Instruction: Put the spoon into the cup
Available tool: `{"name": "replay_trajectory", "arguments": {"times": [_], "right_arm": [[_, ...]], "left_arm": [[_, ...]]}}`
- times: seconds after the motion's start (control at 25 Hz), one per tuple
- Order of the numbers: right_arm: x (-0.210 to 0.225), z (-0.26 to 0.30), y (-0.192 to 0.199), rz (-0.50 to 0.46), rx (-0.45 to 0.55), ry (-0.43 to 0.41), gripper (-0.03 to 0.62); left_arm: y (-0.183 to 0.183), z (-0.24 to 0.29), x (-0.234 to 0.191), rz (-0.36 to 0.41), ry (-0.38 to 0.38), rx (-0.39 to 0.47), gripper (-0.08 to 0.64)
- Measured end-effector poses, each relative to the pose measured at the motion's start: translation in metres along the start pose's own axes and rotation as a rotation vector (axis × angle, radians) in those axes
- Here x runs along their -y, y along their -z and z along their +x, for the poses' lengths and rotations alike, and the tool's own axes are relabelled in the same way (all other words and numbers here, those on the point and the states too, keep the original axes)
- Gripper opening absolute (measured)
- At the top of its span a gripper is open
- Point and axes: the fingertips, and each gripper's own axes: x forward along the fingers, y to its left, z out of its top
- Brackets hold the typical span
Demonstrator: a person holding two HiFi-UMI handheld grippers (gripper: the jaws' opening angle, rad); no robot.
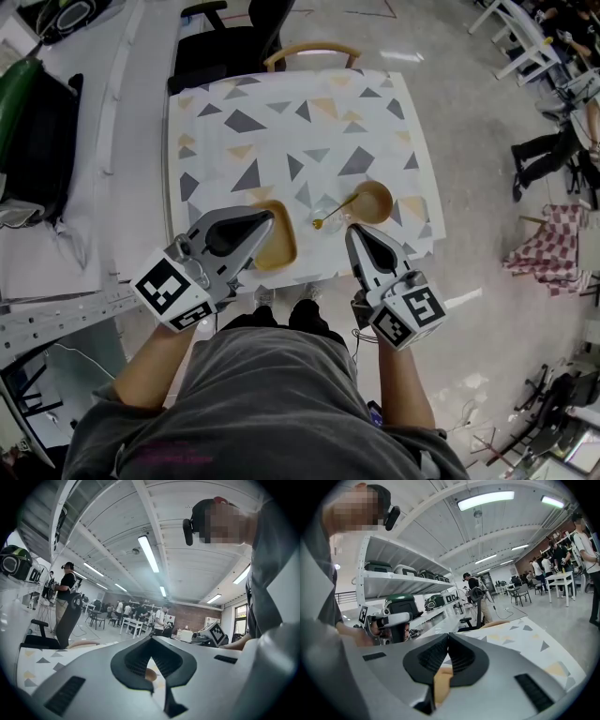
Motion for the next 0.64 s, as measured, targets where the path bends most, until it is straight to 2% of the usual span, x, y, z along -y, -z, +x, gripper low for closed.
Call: {"name": "replay_trajectory", "arguments": {"times": [0.64], "right_arm": [[0.009, 0.002, 0.006, -0.018, -0.024, -0.029, 0.02]], "left_arm": [[0.007, 0.008, 0.001, -0.009, -0.022, -0.012, 0.015]]}}
